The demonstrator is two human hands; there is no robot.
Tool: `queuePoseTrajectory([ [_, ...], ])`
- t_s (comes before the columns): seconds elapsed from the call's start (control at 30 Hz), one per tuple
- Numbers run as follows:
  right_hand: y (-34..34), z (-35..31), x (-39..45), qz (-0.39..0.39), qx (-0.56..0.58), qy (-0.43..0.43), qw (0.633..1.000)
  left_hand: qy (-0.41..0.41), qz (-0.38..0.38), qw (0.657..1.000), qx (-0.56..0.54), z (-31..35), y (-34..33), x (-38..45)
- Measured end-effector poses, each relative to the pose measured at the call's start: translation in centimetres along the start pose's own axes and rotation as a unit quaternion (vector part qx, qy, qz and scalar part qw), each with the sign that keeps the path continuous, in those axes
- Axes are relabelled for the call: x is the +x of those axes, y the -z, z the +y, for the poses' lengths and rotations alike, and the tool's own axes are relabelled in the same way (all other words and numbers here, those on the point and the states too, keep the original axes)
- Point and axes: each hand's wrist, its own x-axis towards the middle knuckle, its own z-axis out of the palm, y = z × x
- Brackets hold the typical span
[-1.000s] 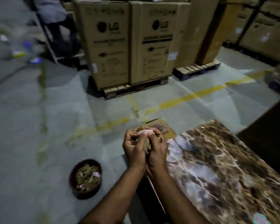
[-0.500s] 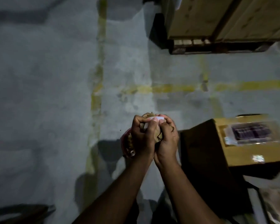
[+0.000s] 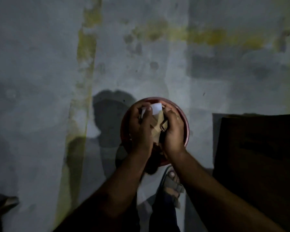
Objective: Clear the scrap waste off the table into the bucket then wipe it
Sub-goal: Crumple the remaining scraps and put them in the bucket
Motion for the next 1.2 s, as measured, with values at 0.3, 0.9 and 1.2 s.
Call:
queuePoseTrajectory([
  [0.3,5.5,5.1,3.2,-0.15,-0.237,0.054,0.958,-0.08,-0.105,0.974,0.182,-4.8,5.1,2.2],
  [0.9,8.0,15.0,4.8,-0.27,-0.729,0.136,0.614,-0.177,-0.293,0.646,0.683,-13.7,5.2,4.4],
  [1.2,7.0,15.6,6.2,-0.291,-0.745,0.085,0.595,-0.15,-0.297,0.626,0.706,-14.6,4.0,5.6],
])
